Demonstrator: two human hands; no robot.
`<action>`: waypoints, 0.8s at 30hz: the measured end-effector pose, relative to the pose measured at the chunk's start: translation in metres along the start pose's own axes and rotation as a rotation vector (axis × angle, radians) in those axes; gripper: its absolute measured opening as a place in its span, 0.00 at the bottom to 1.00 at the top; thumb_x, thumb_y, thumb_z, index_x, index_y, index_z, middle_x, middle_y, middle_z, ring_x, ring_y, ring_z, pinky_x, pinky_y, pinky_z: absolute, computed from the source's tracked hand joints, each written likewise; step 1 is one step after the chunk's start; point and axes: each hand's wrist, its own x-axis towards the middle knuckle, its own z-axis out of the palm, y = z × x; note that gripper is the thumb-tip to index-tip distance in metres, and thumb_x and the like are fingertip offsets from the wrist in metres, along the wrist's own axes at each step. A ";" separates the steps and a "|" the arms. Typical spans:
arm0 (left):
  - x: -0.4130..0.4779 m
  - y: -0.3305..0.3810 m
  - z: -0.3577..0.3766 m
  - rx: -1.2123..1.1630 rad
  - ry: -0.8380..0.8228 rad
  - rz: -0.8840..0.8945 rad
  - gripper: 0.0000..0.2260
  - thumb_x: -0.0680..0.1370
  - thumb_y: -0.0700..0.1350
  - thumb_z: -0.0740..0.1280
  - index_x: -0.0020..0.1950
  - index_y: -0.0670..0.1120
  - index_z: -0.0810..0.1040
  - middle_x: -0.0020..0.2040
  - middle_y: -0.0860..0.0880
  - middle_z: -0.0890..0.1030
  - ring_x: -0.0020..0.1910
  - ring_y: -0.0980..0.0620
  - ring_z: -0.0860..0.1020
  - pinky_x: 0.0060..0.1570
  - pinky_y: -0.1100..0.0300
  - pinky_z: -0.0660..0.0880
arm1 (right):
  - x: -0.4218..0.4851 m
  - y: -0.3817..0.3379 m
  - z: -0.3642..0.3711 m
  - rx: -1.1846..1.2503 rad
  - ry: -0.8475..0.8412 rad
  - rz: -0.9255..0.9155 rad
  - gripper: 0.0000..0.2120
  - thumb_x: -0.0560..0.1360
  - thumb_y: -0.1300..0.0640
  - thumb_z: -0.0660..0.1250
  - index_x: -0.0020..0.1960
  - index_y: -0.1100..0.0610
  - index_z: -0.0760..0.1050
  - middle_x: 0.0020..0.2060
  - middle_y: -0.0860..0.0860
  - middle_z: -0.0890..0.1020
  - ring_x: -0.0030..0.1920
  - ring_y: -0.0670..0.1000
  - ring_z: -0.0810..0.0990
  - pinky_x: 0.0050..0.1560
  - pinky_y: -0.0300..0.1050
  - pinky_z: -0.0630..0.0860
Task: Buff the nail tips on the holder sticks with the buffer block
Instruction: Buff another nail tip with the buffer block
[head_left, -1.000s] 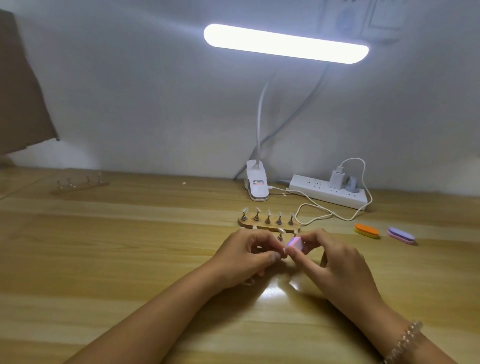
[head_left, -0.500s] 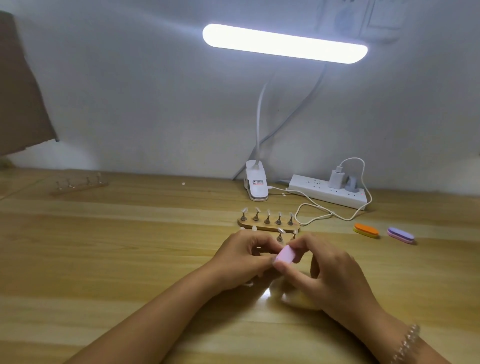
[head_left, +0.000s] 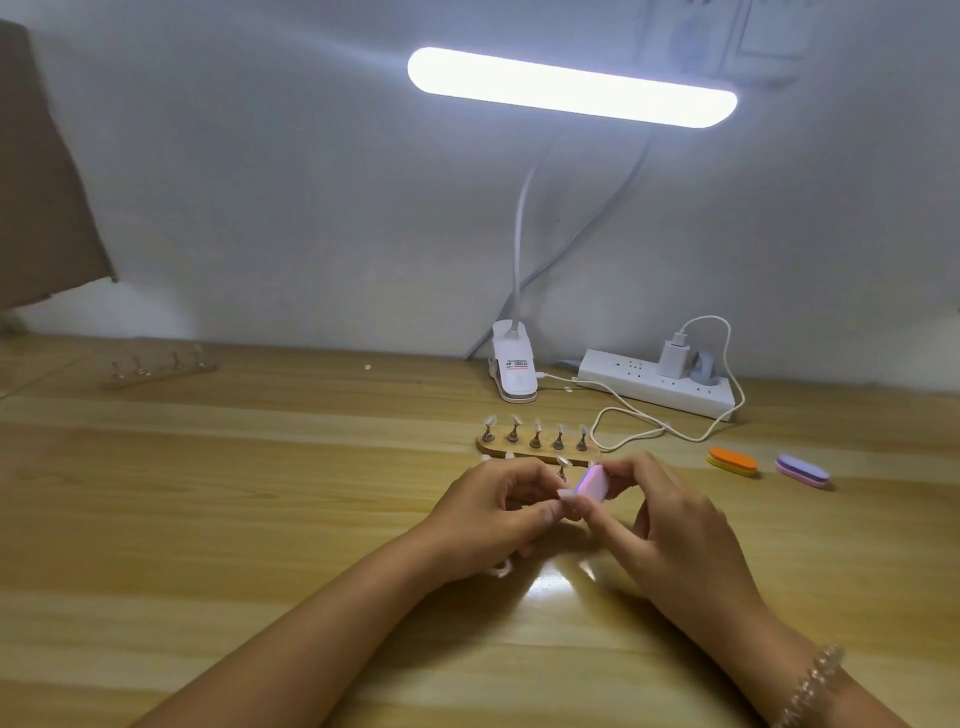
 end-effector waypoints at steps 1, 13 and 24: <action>0.000 0.000 -0.001 0.019 0.006 0.006 0.07 0.81 0.42 0.68 0.48 0.55 0.80 0.42 0.54 0.85 0.31 0.55 0.76 0.30 0.62 0.74 | -0.001 -0.001 0.001 -0.007 0.002 -0.012 0.22 0.68 0.30 0.61 0.51 0.46 0.74 0.43 0.39 0.78 0.31 0.41 0.71 0.34 0.41 0.68; 0.003 -0.004 0.000 0.111 -0.012 0.048 0.05 0.78 0.44 0.68 0.50 0.50 0.84 0.36 0.53 0.80 0.33 0.51 0.75 0.34 0.55 0.73 | -0.006 -0.009 0.001 -0.043 -0.047 -0.126 0.16 0.71 0.38 0.67 0.53 0.46 0.75 0.44 0.38 0.77 0.34 0.34 0.72 0.32 0.35 0.66; 0.003 -0.003 0.001 0.249 0.002 0.056 0.06 0.80 0.45 0.65 0.51 0.52 0.82 0.39 0.59 0.79 0.38 0.59 0.74 0.41 0.56 0.73 | -0.002 -0.005 0.001 0.001 -0.009 -0.044 0.13 0.70 0.40 0.70 0.50 0.46 0.75 0.43 0.38 0.78 0.36 0.35 0.73 0.34 0.36 0.64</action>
